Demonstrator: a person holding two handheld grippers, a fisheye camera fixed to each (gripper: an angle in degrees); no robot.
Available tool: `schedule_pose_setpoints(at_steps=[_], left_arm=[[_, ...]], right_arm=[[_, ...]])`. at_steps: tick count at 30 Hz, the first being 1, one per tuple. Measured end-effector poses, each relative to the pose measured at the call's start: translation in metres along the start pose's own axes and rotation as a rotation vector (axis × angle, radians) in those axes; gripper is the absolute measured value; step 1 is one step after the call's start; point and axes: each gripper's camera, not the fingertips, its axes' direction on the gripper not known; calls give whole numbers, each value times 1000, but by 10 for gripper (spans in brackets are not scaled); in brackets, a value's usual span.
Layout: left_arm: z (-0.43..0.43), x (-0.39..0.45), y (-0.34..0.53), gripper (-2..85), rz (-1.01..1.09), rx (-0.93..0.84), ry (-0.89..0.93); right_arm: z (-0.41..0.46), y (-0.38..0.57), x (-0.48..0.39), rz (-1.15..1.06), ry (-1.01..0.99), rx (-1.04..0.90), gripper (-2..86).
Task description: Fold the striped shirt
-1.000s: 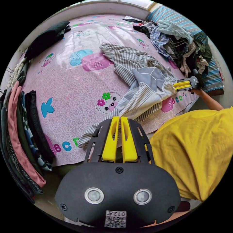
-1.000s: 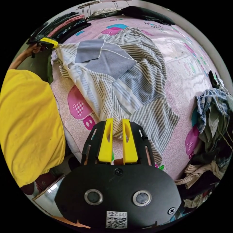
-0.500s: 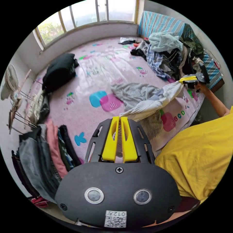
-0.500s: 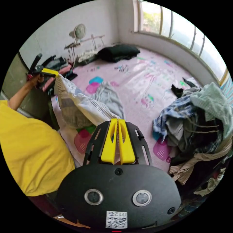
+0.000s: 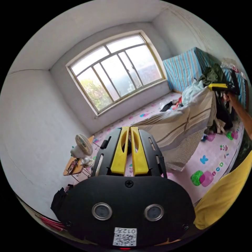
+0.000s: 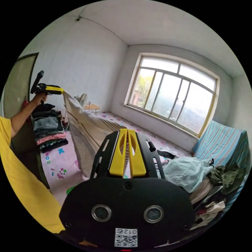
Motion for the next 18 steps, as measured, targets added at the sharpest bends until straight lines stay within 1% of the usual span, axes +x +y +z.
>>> schedule_pose_setpoints(at_steps=[2,3,4,5,6,7,8,9,10,12,13,14,15,16,17,18], left_arm=[[-17,3,-11,-1,24,-17,-44],[-28,5,-20,-1,39,-55,-68],[-51,8,-25,-2,45,-19,-74],[-65,10,-27,-2,49,15,-83],[-88,13,-29,-2,45,78,-110],[-95,14,-31,-2,44,94,-126],[-93,15,-34,-2,58,65,-126],[-86,13,-41,-2,79,-18,-113],[-91,10,-48,-2,81,-25,-89],[-113,9,-61,-2,90,24,-87],[-130,10,-73,-2,91,45,-134],[-141,11,-78,-2,86,62,-161],[-171,17,-84,-2,76,129,-215],[-204,27,-83,-2,76,226,-272],[-216,32,-80,-2,72,271,-301],[-226,36,-77,-2,52,308,-337]], right_arm=[[-12,-6,-4,9,18,-20,0],[-31,-9,-4,46,-27,27,0],[-42,-10,-7,52,-33,54,0],[-61,-12,-14,42,10,100,0],[-73,-14,-22,20,67,110,0],[-76,-16,-25,9,83,95,0],[-81,-21,-26,7,82,64,0],[-91,-26,-25,10,49,69,0],[-95,-29,-25,8,38,67,0],[-113,-48,-35,-33,129,70,0],[-120,-53,-37,-36,150,83,0],[-141,-61,-43,-32,163,139,0],[-164,-65,-53,-51,177,212,0],[-172,-66,-58,-62,200,238,0],[-180,-68,-65,-76,246,238,0],[-182,-69,-65,-64,245,198,0]])
